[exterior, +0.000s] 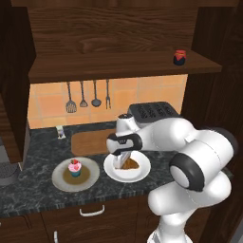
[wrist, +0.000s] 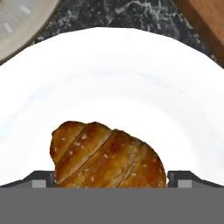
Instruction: From the different types of pastries on the counter, select a croissant and place it on the cutting board. Then retrieve a jar of jam from the cabinet and place it alongside the croissant on the cutting board.
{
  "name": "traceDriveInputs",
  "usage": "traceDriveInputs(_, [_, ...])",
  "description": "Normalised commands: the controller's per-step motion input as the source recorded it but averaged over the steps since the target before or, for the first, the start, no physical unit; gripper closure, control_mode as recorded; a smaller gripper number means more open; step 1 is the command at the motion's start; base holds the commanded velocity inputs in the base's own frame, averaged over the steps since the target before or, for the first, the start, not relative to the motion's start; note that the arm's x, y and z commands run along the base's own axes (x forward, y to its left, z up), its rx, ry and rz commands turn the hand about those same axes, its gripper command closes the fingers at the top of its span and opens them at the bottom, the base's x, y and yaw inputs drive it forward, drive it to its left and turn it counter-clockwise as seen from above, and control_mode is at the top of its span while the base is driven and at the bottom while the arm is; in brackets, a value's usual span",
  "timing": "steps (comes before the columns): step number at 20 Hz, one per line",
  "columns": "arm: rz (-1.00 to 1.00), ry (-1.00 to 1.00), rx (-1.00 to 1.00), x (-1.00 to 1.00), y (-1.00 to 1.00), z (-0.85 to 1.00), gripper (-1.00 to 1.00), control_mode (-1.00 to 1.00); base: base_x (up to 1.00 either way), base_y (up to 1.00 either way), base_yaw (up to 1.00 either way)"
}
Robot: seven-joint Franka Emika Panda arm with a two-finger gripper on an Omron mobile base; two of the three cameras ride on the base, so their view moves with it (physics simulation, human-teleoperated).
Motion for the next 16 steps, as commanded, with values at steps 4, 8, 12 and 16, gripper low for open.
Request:
traceDriveInputs(4, [0.0,-0.01,0.0,0.0,0.0,0.25,1.0,-1.0,0.0,0.0,0.0])
traceDriveInputs(8, [-0.01,-0.01,-0.01,0.0,0.0,0.31,1.0,-1.0,0.0,0.0,0.0])
traceDriveInputs(12, [-0.02,-0.02,0.0,0.08,0.0,0.41,1.0,-1.0,0.0,0.0,0.0])
traceDriveInputs(16, [-0.03,-0.03,0.0,0.16,0.0,0.53,1.0,-1.0,0.0,0.0,0.0])
